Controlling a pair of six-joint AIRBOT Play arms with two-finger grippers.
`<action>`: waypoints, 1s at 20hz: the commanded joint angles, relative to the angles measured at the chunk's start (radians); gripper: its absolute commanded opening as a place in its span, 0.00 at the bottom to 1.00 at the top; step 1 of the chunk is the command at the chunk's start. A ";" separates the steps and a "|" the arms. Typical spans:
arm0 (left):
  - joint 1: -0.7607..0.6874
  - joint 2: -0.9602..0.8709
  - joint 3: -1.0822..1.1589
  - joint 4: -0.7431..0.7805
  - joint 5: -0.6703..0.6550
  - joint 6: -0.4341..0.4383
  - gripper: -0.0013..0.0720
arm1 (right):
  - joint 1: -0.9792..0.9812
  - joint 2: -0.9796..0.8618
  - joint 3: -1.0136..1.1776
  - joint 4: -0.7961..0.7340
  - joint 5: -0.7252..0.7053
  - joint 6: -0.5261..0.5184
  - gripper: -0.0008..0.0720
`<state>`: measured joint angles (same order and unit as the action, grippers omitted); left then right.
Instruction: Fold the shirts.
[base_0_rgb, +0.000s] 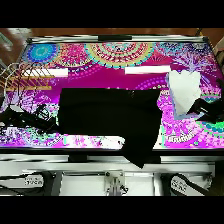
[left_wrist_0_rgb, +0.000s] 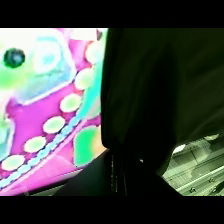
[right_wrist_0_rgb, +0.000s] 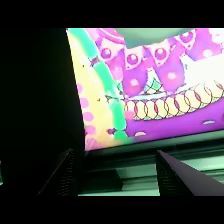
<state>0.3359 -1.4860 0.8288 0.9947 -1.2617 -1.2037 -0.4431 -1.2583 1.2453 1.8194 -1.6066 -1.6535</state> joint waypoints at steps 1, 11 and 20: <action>-0.005 0.000 -0.003 -0.001 -0.048 0.034 0.06 | 0.000 0.034 -0.145 0.042 -0.020 -0.058 0.88; -0.004 0.002 -0.003 -0.001 -0.028 0.045 0.06 | 0.153 0.195 -0.702 0.197 0.239 -0.152 0.65; -0.004 0.002 -0.003 -0.001 -0.029 0.059 0.06 | 0.196 0.137 -0.732 0.282 0.448 -0.084 0.65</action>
<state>0.3317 -1.4849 0.8257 0.9943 -1.2907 -1.1507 -0.2539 -1.0866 0.5213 2.0605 -1.2064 -1.7424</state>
